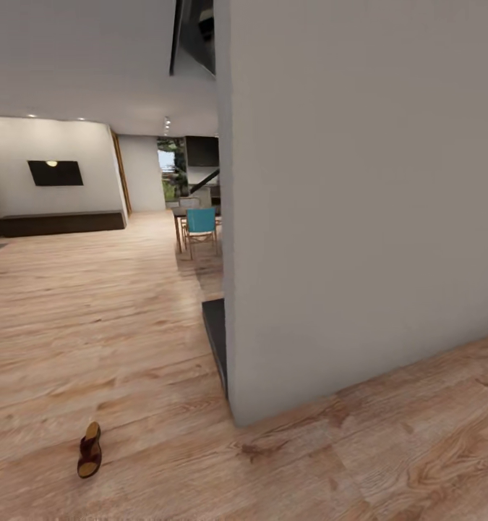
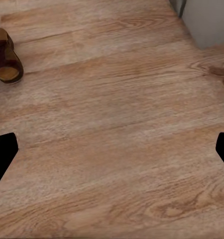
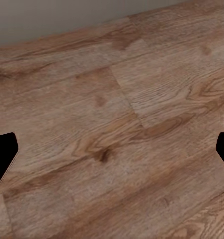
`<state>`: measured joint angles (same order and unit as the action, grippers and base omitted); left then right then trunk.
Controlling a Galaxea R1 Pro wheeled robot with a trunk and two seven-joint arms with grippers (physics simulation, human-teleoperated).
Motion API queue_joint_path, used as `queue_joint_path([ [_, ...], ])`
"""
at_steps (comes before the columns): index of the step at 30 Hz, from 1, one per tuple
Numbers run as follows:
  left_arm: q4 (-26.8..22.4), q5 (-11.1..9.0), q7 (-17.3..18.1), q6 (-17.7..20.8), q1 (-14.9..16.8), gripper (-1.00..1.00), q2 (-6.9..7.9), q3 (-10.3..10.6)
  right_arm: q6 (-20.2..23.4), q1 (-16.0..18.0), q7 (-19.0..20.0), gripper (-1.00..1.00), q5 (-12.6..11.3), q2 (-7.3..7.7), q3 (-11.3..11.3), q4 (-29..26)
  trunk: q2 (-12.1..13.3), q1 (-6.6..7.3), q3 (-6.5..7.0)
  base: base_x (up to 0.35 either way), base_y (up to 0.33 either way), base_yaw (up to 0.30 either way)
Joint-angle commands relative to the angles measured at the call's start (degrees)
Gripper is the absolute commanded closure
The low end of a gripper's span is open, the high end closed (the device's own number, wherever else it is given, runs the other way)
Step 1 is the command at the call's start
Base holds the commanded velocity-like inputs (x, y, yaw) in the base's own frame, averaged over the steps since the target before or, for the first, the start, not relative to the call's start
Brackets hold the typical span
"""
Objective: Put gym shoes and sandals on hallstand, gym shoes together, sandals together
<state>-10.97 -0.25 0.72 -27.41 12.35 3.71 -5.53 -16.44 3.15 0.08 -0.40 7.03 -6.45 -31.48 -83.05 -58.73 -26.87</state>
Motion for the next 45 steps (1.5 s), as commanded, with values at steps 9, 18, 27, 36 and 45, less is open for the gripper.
queue_joint_path([
  [9,0.1,0.0,0.1,-0.2,0.1,-1.00,-0.02,-0.2,-0.2,0.0,0.0,-1.00,0.0,0.00,-0.1,0.0,0.0,0.00,-0.06,0.000,0.000,0.278],
  [18,0.1,0.0,0.1,-0.2,0.1,-1.00,-0.02,-0.2,-0.2,0.0,0.0,-1.00,0.0,-0.08,0.0,0.0,0.0,0.00,-0.06,0.000,0.000,0.278],
  [27,0.1,0.0,0.1,-0.2,0.1,-1.00,-0.02,-0.2,-0.2,0.0,0.0,-1.00,0.0,-0.09,0.0,0.0,0.0,0.00,-0.06,0.000,0.000,0.278],
  [36,0.1,0.0,0.1,-0.2,0.1,-1.00,-0.02,-0.2,-0.3,0.0,0.0,-1.00,0.1,-0.09,0.0,0.0,0.0,0.00,-0.06,0.000,0.000,0.278],
  [45,0.0,0.0,0.1,-0.2,0.1,-1.00,-0.02,-0.2,-0.3,0.0,-0.1,-1.00,0.1,-0.17,0.1,0.0,0.0,0.00,-0.06,0.000,0.000,0.278],
])
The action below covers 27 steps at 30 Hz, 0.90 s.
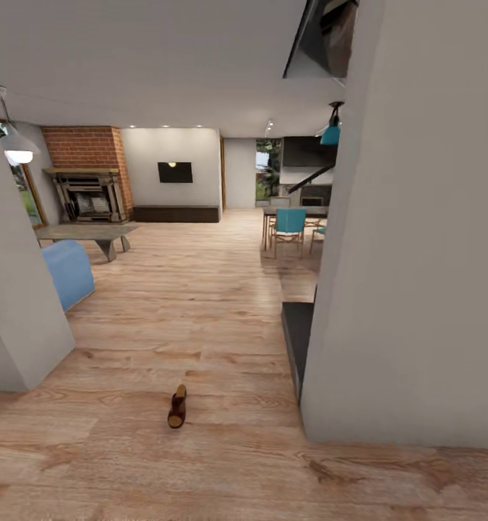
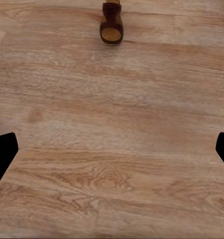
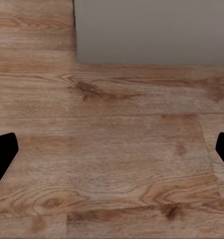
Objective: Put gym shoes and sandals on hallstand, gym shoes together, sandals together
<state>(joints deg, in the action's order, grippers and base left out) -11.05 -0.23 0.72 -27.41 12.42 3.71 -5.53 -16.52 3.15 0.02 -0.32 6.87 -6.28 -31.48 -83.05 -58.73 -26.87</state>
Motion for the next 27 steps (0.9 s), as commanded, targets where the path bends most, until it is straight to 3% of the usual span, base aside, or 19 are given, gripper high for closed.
queue_joint_path([
  [1,0.1,0.0,0.1,-0.2,0.1,-1.00,-0.02,-0.2,-0.2,0.0,0.0,-1.00,0.0,-0.01,-0.1,0.0,0.0,0.00,-0.06,0.000,0.000,0.278],
  [27,0.1,-0.4,-0.8,0.0,0.1,-1.00,-0.02,-0.4,-0.2,0.0,-0.1,-1.00,0.1,-0.02,0.0,0.0,0.0,0.00,-0.06,0.000,0.000,0.278],
])
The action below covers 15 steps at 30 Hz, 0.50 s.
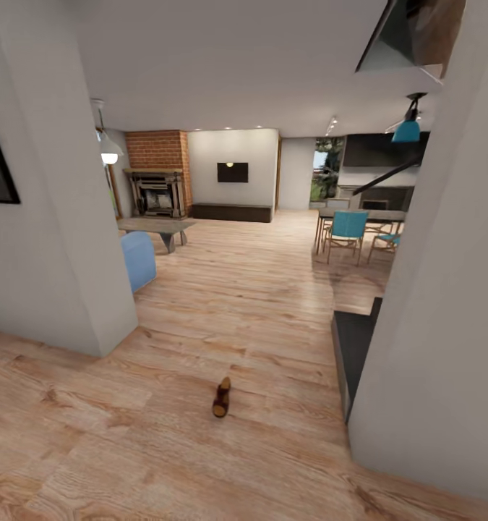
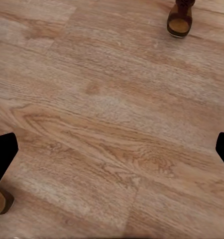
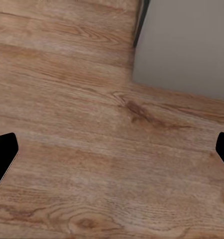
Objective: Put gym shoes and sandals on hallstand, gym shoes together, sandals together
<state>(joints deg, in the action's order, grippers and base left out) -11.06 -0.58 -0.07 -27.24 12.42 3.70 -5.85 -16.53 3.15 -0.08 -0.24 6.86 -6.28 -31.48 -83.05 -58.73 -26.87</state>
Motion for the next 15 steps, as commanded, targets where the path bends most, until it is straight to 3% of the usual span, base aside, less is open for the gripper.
queue_joint_path([
  [1,0.1,-0.1,0.0,-0.2,0.1,-1.00,-0.01,-0.1,-0.2,0.0,0.0,-1.00,0.0,0.00,-0.1,0.0,0.0,0.00,-0.06,0.000,0.000,0.278],
  [11,0.1,-0.2,-0.2,-0.2,0.1,-1.00,-0.01,-0.7,-0.2,0.0,0.0,-1.00,0.0,0.00,0.0,0.0,0.0,0.00,-0.08,0.000,0.000,0.278],
  [15,0.1,-0.1,-0.2,-0.3,0.1,-1.00,-0.01,-4.1,-0.2,0.0,0.0,-1.00,0.0,0.00,0.0,0.0,0.0,0.00,-0.16,0.000,0.000,0.278],
])
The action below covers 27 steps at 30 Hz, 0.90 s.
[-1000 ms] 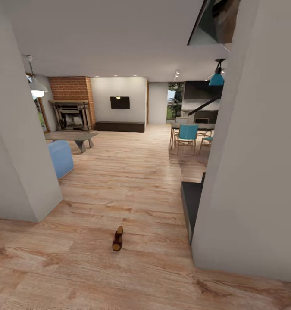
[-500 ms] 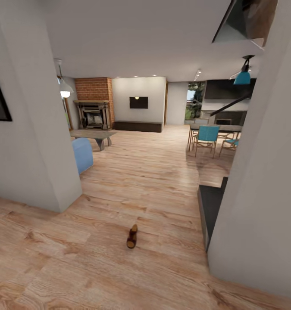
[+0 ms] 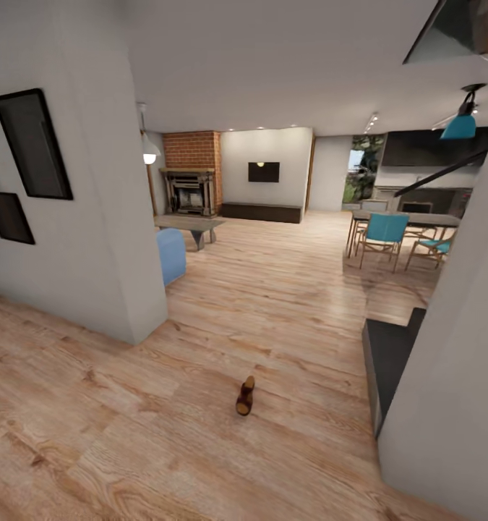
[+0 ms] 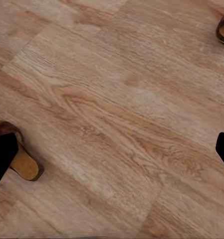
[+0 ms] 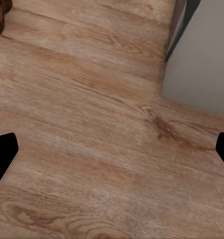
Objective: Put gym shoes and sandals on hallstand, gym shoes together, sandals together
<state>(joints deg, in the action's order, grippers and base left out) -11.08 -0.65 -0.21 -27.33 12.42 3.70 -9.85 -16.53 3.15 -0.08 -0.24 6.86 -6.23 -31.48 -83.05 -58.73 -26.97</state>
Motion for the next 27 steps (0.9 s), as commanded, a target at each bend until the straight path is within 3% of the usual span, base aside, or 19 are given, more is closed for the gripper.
queue_joint_path([
  [1,0.1,-0.1,0.0,-0.2,0.1,-1.00,-0.01,-0.6,-0.2,0.0,0.0,-1.00,0.0,0.00,-0.1,0.0,0.0,0.00,-0.08,0.000,0.000,0.278],
  [9,0.1,0.1,0.5,-0.3,0.1,-1.00,-0.04,-3.1,-0.2,0.0,0.0,-1.00,0.0,0.00,0.0,0.0,0.0,0.00,-0.27,0.000,0.000,0.278],
  [27,0.1,0.8,0.9,-0.4,0.1,-1.00,-0.30,-2.5,-0.2,0.0,0.0,-1.00,0.0,-0.04,0.0,0.0,0.0,0.00,-0.70,0.000,0.000,0.278],
])
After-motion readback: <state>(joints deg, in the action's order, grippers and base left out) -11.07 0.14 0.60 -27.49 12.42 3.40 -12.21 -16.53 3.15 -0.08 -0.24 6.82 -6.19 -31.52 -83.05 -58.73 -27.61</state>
